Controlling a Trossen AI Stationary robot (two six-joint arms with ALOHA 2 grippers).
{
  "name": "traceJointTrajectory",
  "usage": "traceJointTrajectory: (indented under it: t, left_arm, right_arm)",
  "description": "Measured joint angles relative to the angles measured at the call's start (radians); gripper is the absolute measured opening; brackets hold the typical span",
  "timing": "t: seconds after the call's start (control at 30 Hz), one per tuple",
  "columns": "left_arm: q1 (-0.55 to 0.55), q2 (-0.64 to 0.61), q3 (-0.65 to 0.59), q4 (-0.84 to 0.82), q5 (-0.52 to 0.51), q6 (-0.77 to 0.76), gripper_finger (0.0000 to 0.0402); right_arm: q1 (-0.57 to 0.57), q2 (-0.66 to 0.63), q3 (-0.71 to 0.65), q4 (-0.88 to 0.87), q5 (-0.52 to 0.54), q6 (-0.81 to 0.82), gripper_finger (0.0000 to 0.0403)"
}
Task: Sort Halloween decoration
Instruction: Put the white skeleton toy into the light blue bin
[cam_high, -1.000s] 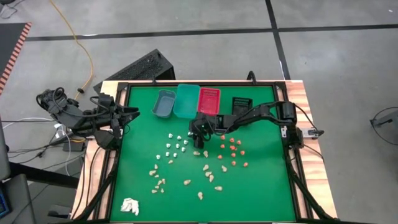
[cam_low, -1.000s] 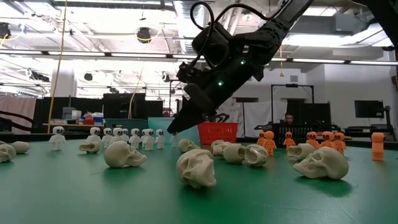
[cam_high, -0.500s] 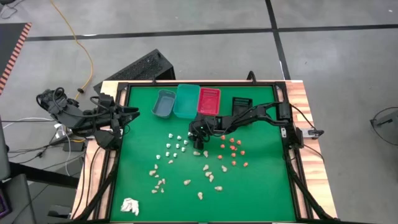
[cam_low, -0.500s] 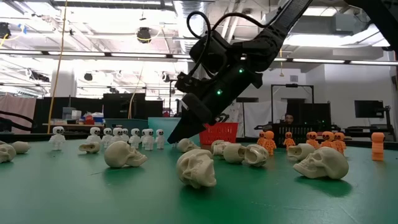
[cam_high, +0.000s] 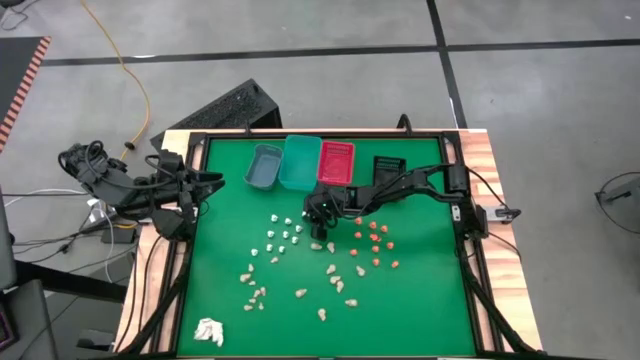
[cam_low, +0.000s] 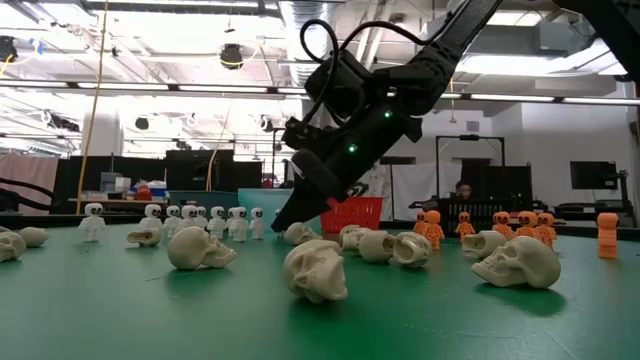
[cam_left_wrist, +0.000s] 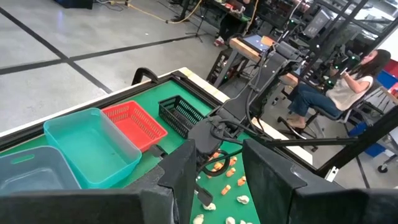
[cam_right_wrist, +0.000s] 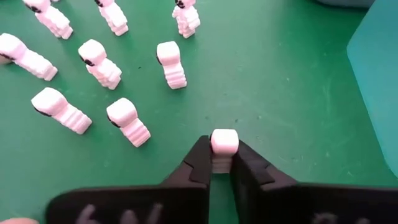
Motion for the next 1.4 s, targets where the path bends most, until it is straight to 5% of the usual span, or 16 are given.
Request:
traceJointTrajectory:
  t: [0.3, 0.7, 1.0, 1.4]
  left_arm:
    - [0.000, 0.000, 0.000, 0.000, 0.000, 0.000, 0.0121]
    - [0.000, 0.000, 0.000, 0.002, 0.000, -0.031, 0.0121]
    - [0.000, 0.000, 0.000, 0.002, -0.001, -0.043, 0.0121]
    - [0.000, 0.000, 0.000, 0.002, -0.031, -0.039, 0.0121]
  right_arm:
    - [0.000, -0.015, 0.135, -0.129, -0.016, 0.053, 0.0013]
    - [-0.108, -0.015, 0.515, -0.500, 0.113, -0.146, 0.0010]
    - [-0.248, -0.005, 0.533, -0.534, 0.090, -0.119, 0.0010]
    - [-0.289, 0.097, 0.531, -0.551, 0.079, -0.120, 0.0015]
